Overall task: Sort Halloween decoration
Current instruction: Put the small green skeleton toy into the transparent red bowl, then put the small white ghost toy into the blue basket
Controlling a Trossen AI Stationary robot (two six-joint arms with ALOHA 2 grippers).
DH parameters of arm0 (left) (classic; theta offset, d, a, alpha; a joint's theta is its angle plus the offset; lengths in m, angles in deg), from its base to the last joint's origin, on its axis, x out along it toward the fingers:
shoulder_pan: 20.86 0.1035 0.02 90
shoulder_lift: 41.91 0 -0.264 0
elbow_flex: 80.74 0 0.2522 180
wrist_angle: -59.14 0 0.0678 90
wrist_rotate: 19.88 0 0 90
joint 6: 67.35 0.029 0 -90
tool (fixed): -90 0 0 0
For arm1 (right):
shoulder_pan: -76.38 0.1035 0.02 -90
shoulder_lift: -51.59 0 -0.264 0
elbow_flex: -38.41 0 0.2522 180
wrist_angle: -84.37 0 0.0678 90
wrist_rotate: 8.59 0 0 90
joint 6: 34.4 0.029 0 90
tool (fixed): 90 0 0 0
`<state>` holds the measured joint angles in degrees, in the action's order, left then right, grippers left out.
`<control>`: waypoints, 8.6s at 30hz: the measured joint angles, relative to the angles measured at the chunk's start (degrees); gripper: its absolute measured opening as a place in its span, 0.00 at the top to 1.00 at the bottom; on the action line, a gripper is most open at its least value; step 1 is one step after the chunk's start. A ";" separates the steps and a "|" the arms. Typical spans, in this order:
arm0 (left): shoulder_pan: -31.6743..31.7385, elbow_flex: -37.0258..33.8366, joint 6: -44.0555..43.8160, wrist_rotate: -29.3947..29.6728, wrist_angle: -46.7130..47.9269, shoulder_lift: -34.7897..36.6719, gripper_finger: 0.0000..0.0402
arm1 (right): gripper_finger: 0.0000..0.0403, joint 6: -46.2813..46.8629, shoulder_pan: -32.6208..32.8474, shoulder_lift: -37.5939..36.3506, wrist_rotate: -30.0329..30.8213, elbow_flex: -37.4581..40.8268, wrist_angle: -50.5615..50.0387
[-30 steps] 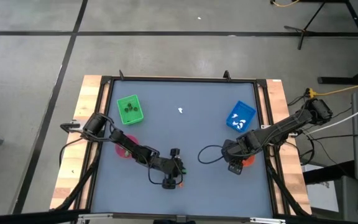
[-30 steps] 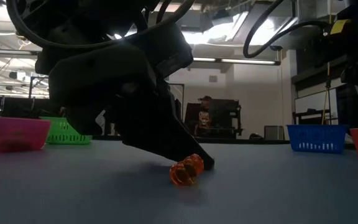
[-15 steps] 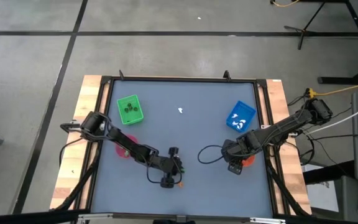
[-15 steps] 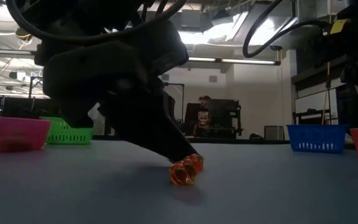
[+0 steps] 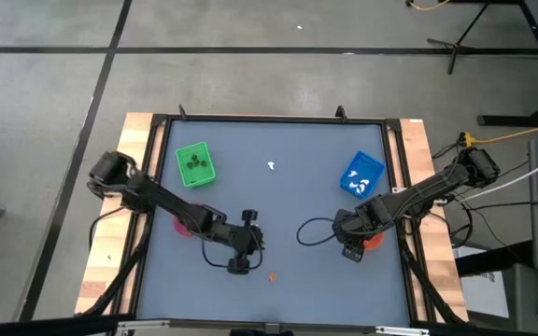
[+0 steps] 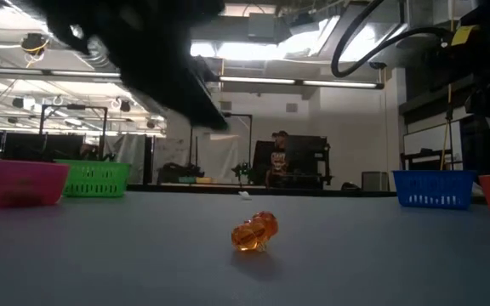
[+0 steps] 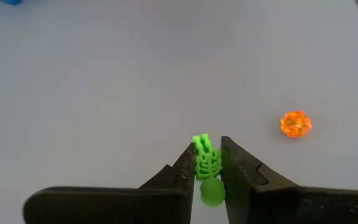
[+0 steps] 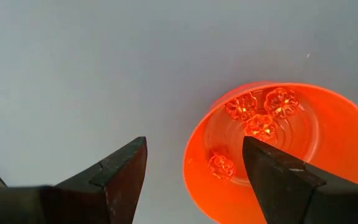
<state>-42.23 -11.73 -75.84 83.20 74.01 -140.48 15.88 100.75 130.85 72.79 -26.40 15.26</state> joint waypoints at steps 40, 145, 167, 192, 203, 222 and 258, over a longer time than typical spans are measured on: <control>-0.17 -12.55 -38.23 -2.10 61.43 30.24 0.90 | 0.34 0.00 0.02 -0.02 0.00 0.00 0.37; -0.17 -13.94 -40.64 -2.99 54.65 30.21 0.56 | 0.34 -27.98 -30.00 20.72 36.53 -0.27 84.48; -0.17 -13.94 -40.81 -0.52 53.07 30.21 0.56 | 0.34 -21.55 -31.71 40.28 41.05 -23.50 53.34; -0.17 -13.94 -40.86 -0.48 52.60 30.21 0.56 | 0.34 -15.58 -34.58 42.86 34.93 -23.30 49.77; -0.17 -13.94 -40.86 -0.47 52.57 30.21 0.56 | 0.34 -14.23 -35.30 42.97 33.22 -23.28 49.46; -0.17 -13.94 -40.86 -0.28 52.54 30.21 0.56 | 0.70 -14.13 -35.30 43.08 33.10 -23.28 49.69; -0.17 -13.94 -40.85 -0.28 52.55 30.21 0.56 | 0.77 -14.58 -35.28 43.10 33.05 -23.26 49.92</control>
<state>-42.40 -25.68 -116.68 82.92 126.56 -110.27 1.30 65.47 173.95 105.83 -49.65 65.18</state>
